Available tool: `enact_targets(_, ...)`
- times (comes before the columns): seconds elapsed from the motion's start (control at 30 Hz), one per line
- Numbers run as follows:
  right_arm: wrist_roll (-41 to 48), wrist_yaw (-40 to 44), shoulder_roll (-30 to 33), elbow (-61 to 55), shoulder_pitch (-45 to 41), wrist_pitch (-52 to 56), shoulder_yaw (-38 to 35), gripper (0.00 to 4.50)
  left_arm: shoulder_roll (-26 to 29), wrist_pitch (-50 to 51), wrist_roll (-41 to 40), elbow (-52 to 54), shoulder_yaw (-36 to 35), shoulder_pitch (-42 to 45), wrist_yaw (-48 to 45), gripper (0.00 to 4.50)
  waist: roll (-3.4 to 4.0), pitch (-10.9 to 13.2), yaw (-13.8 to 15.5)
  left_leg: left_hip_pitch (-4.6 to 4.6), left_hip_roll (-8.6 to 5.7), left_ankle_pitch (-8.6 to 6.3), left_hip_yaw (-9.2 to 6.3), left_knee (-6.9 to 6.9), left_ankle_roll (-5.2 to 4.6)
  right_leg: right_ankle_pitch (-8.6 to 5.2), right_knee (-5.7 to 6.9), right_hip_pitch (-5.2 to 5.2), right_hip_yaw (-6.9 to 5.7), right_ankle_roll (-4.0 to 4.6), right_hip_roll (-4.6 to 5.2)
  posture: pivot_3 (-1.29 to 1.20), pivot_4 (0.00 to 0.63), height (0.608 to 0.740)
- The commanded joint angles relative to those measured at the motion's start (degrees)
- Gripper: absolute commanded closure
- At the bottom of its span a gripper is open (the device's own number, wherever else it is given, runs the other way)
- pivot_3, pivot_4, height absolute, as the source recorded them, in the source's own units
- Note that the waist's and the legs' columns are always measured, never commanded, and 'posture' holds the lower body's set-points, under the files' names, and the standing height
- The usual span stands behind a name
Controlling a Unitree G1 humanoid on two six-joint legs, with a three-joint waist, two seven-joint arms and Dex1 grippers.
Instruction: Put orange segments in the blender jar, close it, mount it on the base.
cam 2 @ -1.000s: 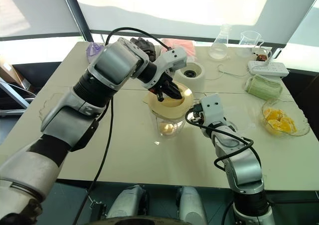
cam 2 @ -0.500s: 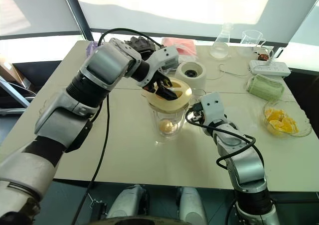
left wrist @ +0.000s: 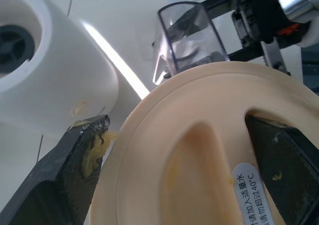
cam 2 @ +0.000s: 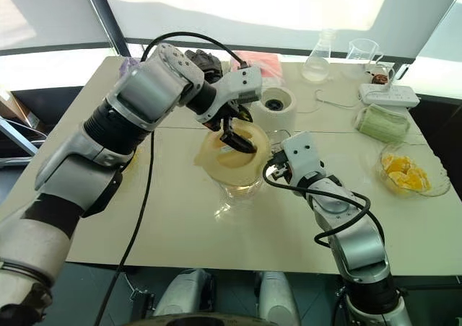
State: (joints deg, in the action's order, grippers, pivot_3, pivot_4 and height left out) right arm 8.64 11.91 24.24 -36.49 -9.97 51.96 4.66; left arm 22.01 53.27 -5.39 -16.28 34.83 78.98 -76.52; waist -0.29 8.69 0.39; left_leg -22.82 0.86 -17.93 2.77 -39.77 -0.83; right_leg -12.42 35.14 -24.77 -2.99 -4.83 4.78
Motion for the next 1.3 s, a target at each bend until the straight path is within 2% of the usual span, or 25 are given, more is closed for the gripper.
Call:
enact_targets(0.03,0.24,1.94,0.34,-1.9,0.45,0.12,3.26,3.4,-0.82,-5.17,0.97,-3.59,-1.3,3.81,-0.69,0.02,0.01,0.01,0.08,-0.07,0.01,0.0,-0.01,0.01,-0.01,-0.01,0.02,-0.08,0.0,0.01,-0.06,0.0,0.15,0.74)
enact_targets(0.2,-0.05,2.22,0.14,-2.09,0.6,0.45,3.58,3.4,-2.06,-14.7,2.93,-14.25,-3.39,8.12,-0.4,0.02,0.01,0.02,0.27,-0.4,0.01,0.0,-0.04,0.02,-0.02,-0.02,0.08,-0.43,-0.02,0.03,-0.11,0.0,0.15,0.74)
enact_targets(0.43,-0.24,2.42,0.21,-2.29,0.61,0.96,3.7,3.4,-3.07,-19.59,1.93,-21.58,-6.57,13.03,-3.87,0.02,-0.21,0.19,0.18,-0.57,0.01,-0.01,-0.04,-0.12,-0.04,-0.02,0.04,-0.5,-0.02,0.02,-0.09,0.0,0.15,0.74)
enact_targets(0.63,-0.59,2.84,0.5,-2.27,0.73,1.1,3.6,3.4,-1.53,-17.21,0.48,-19.35,-7.85,14.33,-11.37,0.02,-0.21,0.22,-0.39,-0.52,0.06,-0.02,-0.04,-0.12,-0.06,-0.02,0.14,-0.53,-0.02,0.03,-0.14,0.0,0.15,0.74)
enact_targets(1.0,1.0,1.71,-3.27,-2.65,-1.21,4.56,0.15,3.4,1.3,-12.63,0.12,-17.73,-13.66,13.93,-7.88,0.02,-0.2,0.23,-1.16,-0.5,0.06,-0.02,-0.08,-0.12,-0.06,0.08,0.31,-0.56,-0.01,-0.16,-0.15,0.0,0.15,0.74)
enact_targets(1.3,4.34,2.98,-5.01,-5.21,-7.49,8.87,-3.42,3.4,4.57,-6.09,-0.13,-16.83,-17.07,9.1,-2.98,0.02,-0.16,0.38,-1.1,-0.51,0.07,-0.02,-0.07,-0.14,-0.06,0.1,0.39,-0.59,-0.01,-0.19,-0.14,0.0,0.15,0.74)
